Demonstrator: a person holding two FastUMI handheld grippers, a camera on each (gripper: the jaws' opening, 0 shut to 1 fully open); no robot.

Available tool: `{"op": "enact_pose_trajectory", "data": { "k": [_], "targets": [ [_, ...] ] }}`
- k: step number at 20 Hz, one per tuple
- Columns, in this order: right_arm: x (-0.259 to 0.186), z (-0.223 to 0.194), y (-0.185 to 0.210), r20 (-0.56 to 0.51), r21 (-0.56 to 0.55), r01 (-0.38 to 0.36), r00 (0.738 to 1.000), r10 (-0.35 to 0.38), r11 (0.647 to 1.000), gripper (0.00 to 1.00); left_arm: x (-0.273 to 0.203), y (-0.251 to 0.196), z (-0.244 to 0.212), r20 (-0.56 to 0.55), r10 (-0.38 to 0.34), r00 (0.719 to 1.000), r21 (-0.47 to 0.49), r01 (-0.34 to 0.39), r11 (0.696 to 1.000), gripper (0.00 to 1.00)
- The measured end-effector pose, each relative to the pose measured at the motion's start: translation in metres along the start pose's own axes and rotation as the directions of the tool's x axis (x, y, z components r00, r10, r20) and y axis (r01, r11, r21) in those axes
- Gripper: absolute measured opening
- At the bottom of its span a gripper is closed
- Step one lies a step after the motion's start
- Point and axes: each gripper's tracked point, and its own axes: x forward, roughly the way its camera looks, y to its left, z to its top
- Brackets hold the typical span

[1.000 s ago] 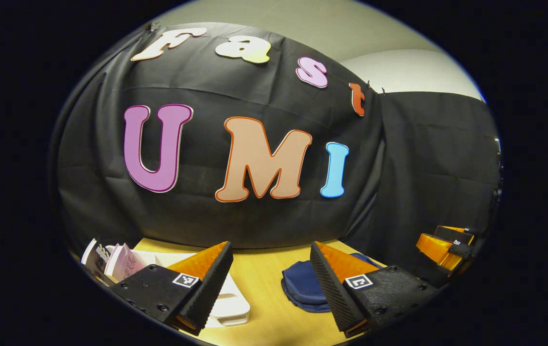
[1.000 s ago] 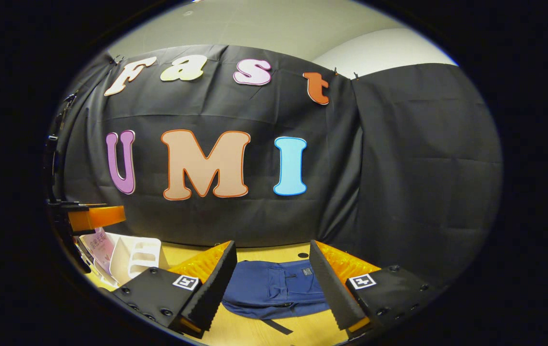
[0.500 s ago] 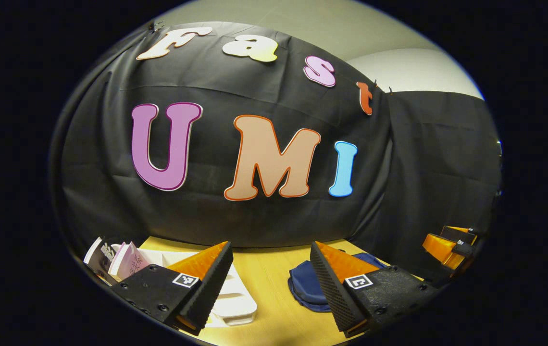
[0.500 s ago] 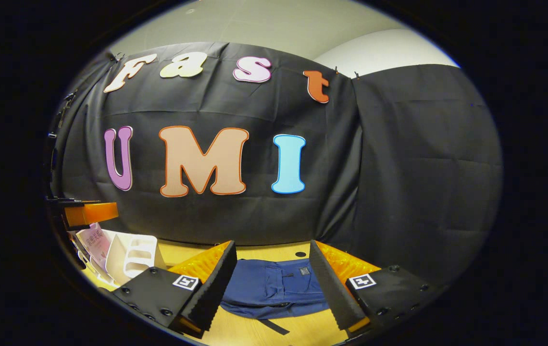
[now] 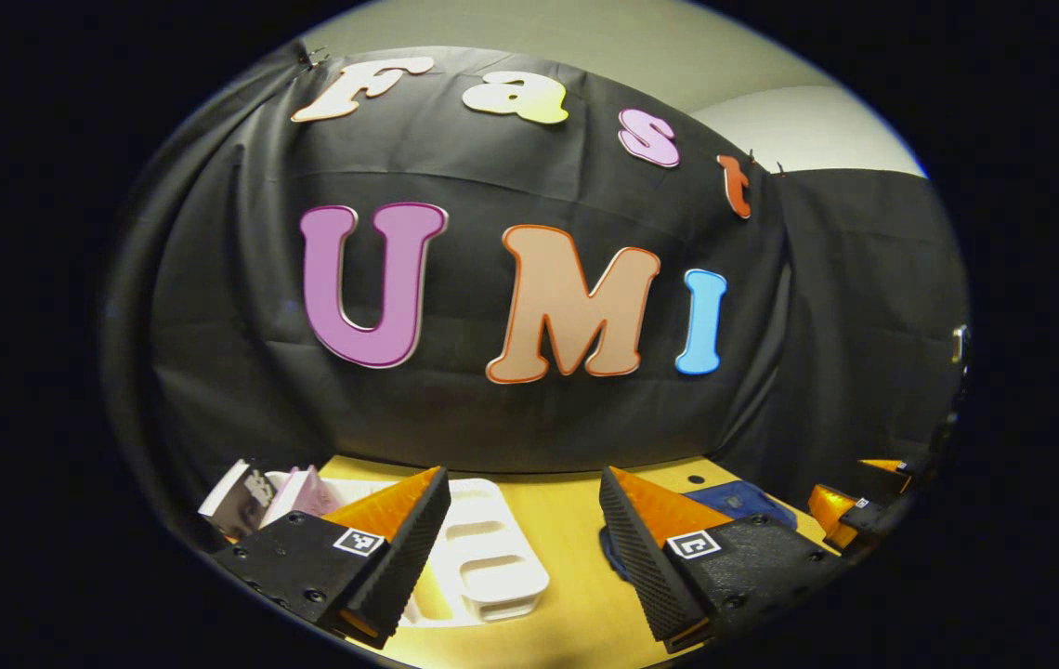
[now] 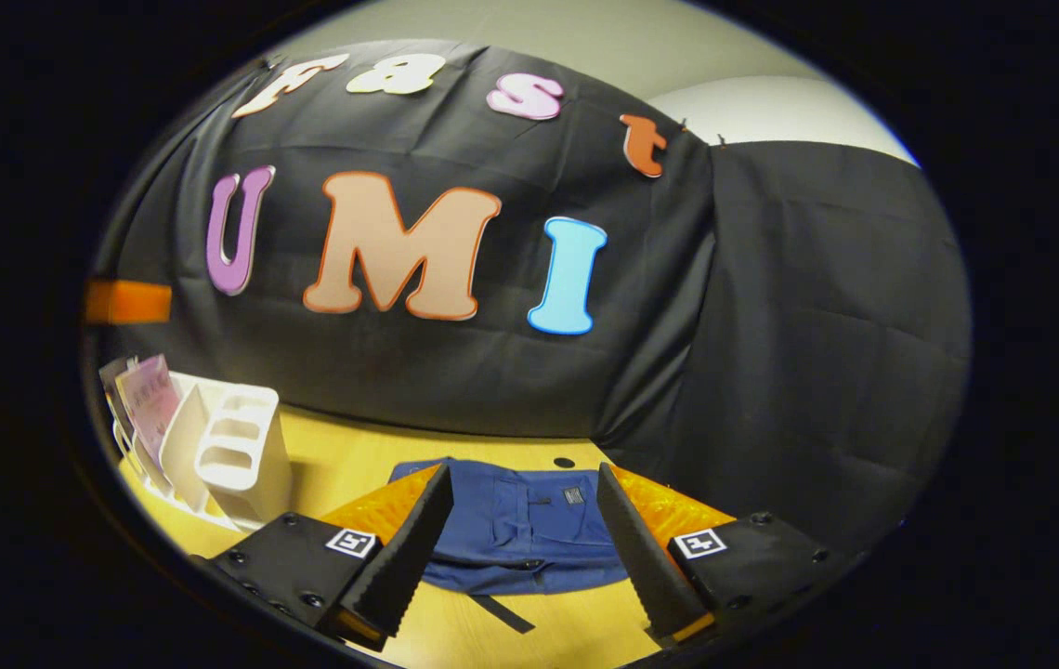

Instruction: Open the schoolbag, grab two books from the bookshelf and put them into the schoolbag.

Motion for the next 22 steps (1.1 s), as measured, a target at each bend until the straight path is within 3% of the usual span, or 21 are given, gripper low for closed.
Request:
{"op": "enact_pose_trajectory", "data": {
  "k": [1,4,10,15,19,22],
  "targets": [
    [0.002,-0.011,0.007,-0.017,-0.039,-0.008,1.000,0.008,0.999,0.99,-0.005,0.011,0.000,-0.004,0.025,1.000,0.008,-0.025,1.000,0.91],
    [0.009,-0.046,0.024,-0.058,-0.154,-0.026,0.998,0.017,0.988,0.99,-0.018,0.037,-0.005,-0.013,0.089,0.996,0.009,-0.089,0.996,0.94],
    [0.042,-0.114,0.042,-0.119,-0.371,-0.030,0.993,-0.016,0.928,1.00,-0.032,0.080,-0.010,-0.034,0.190,0.981,0.036,-0.188,0.981,0.91],
    [0.067,-0.143,0.048,-0.092,-0.585,0.002,0.993,-0.069,0.811,1.00,-0.029,0.094,-0.016,-0.061,0.221,0.973,0.058,-0.217,0.974,0.94],
    [0.082,-0.158,0.066,-0.071,-0.695,-0.016,0.996,-0.046,0.719,0.98,-0.023,0.100,-0.022,-0.083,0.233,0.969,0.080,-0.227,0.971,0.94],
    [0.096,-0.167,0.076,-0.067,-0.735,-0.031,0.997,-0.027,0.677,0.98,-0.015,0.102,-0.023,-0.086,0.239,0.967,0.084,-0.232,0.969,0.94]
  ]
}}
